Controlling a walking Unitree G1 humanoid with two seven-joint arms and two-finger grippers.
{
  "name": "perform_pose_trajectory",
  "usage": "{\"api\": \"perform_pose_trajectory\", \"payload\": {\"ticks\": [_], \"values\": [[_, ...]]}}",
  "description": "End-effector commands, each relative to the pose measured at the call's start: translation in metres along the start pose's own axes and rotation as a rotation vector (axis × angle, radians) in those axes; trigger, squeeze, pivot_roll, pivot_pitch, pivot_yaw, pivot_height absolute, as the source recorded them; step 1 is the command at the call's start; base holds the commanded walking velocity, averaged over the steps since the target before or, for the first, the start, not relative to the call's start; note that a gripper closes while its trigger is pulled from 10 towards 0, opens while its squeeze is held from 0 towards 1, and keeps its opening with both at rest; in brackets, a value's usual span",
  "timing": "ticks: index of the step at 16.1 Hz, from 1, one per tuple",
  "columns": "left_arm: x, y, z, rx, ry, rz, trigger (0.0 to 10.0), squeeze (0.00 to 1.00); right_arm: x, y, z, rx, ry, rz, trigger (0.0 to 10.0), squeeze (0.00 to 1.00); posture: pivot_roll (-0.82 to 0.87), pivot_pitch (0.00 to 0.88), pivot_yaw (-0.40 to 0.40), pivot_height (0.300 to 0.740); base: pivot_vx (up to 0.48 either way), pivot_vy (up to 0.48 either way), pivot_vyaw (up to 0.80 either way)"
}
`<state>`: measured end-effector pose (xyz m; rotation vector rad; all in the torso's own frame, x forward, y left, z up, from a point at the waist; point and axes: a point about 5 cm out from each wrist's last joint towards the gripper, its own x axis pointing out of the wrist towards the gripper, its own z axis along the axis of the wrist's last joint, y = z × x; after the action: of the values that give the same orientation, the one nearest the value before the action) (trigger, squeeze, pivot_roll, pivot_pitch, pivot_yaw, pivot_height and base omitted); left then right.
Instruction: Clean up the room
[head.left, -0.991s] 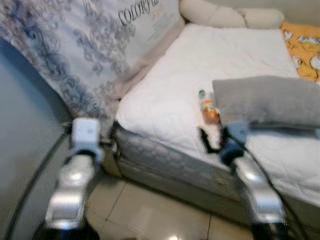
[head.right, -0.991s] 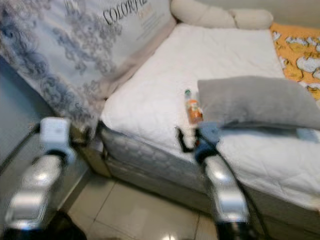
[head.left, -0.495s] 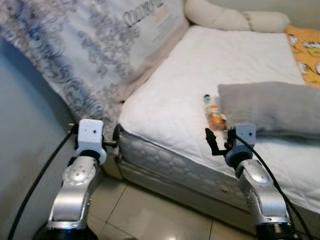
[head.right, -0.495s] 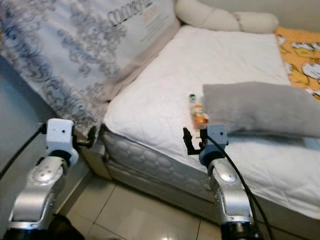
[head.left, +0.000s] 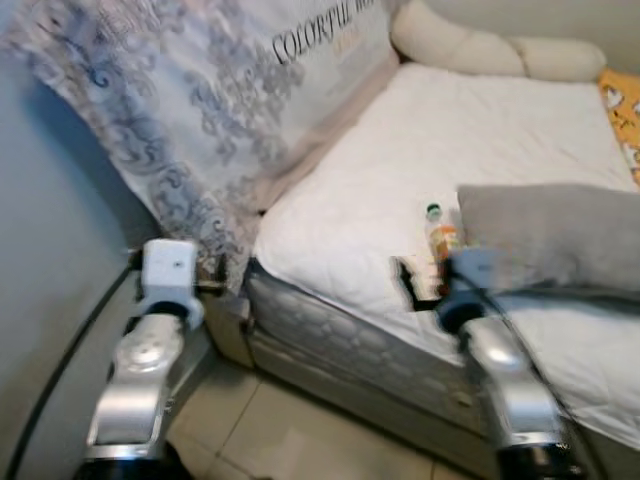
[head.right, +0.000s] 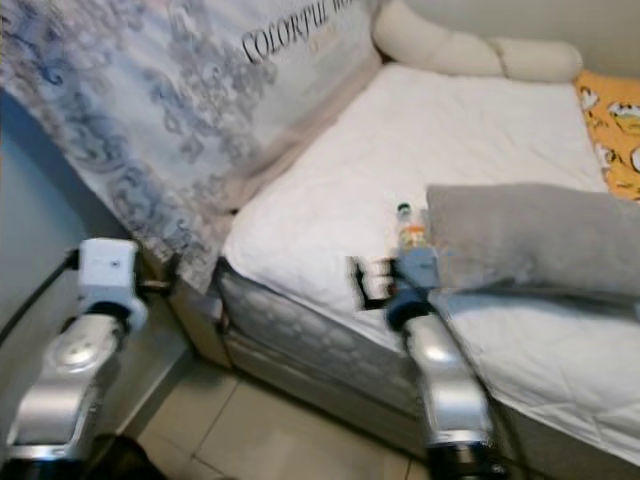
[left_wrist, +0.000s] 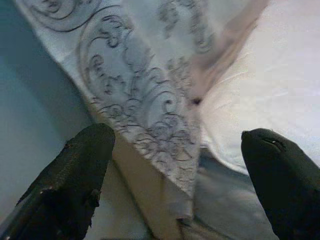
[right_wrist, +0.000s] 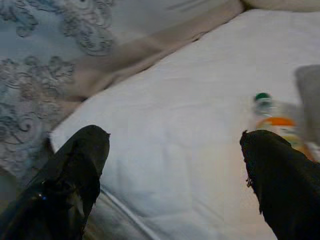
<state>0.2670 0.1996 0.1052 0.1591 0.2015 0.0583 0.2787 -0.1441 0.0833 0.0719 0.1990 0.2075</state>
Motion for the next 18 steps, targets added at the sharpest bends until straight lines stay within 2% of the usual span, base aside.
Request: {"api": "perform_pose_trajectory", "payload": {"ticks": [1,6,8,14,18], "values": [[0.001,-0.0061,0.0026,-0.005,-0.007,-0.02,10.0,0.0,-0.0015,-0.011,0.0057,-0.008,-0.012,-0.033,10.0,0.0,-0.03,0.0,0.047,0.74,0.345,0.0,0.0],[0.0024,-0.0086,0.0027,-0.016,-0.009,-0.019,10.0,0.0,-0.0009,-0.0133,0.0065,-0.004,-0.001,-0.025,10.0,0.0,-0.03,0.0,0.035,0.74,0.356,0.0,0.0],[0.0032,-0.0103,0.0029,-0.022,-0.011,-0.02,10.0,0.0,-0.0007,-0.0159,0.0077,-0.015,-0.004,-0.03,10.0,0.0,-0.04,0.0,0.032,0.74,0.375,0.0,-0.8],[0.0041,-0.0119,0.0027,-0.022,-0.016,-0.022,10.0,0.0,-0.001,-0.018,0.0082,-0.025,-0.001,-0.031,10.0,0.0,-0.04,0.0,0.03,0.74,0.381,0.0,0.0],[-0.002,-0.0118,0.0029,0.006,-0.021,-0.025,10.0,0.0,-0.0074,-0.0189,0.0076,-0.035,0.023,-0.006,10.0,0.0,-0.03,0.0,0.021,0.74,0.273,0.0,0.0]]}}
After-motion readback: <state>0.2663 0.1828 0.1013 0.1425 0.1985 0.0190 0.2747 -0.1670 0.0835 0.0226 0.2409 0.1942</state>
